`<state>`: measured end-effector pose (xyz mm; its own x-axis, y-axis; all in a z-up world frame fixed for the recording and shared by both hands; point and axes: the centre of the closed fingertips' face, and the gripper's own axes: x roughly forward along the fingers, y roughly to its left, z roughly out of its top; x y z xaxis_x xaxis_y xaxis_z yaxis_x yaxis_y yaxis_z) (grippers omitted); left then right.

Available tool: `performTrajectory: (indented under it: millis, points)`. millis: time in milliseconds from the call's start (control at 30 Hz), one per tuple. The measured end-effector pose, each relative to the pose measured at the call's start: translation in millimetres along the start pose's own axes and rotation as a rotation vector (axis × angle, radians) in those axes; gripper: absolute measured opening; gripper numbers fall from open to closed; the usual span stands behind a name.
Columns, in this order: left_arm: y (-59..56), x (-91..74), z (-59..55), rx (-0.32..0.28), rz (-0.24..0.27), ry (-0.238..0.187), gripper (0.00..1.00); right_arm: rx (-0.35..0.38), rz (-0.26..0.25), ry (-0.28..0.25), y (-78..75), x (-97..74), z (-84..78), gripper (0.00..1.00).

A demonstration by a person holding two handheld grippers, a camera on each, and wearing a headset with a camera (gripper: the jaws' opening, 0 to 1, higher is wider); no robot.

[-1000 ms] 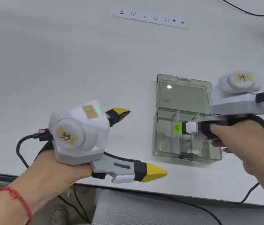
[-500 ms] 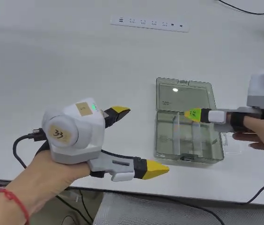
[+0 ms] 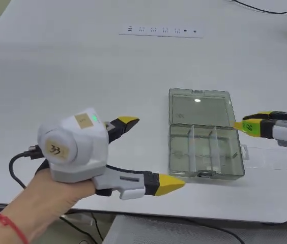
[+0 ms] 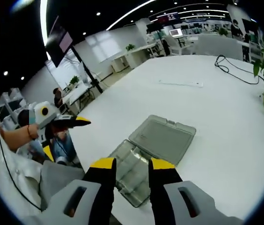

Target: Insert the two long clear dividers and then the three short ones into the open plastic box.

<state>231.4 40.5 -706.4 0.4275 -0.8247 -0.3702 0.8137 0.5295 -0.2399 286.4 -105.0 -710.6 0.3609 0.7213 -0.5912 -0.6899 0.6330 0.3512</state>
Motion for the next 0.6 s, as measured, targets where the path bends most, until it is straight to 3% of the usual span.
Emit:
performTrajectory:
  millis: [100,167,300,533,600]
  points:
    - [0.1,0.9,1.9,0.002,0.001,0.0,0.99,-0.09,0.003,0.042,-10.2,-7.1,-9.1,0.31]
    - [0.3,1.4,2.3,0.0,0.0,0.0,0.99,-0.188,0.006,0.067,-16.7,-9.4,-13.4,0.32]
    - [-0.1,2.2,2.3,0.001,-0.004,0.004,1.0,-0.286,0.02,0.131,-30.9,-11.4,-25.3,0.36]
    - [0.6,2.9,0.6,0.001,-0.007,0.014,1.0,-0.528,0.066,0.295,-43.5,-8.4,-53.3,0.45]
    - [0.9,2.9,0.5,-0.002,-0.006,0.012,1.0,-0.613,0.083,0.374,-48.1,-5.8,-68.1,0.48]
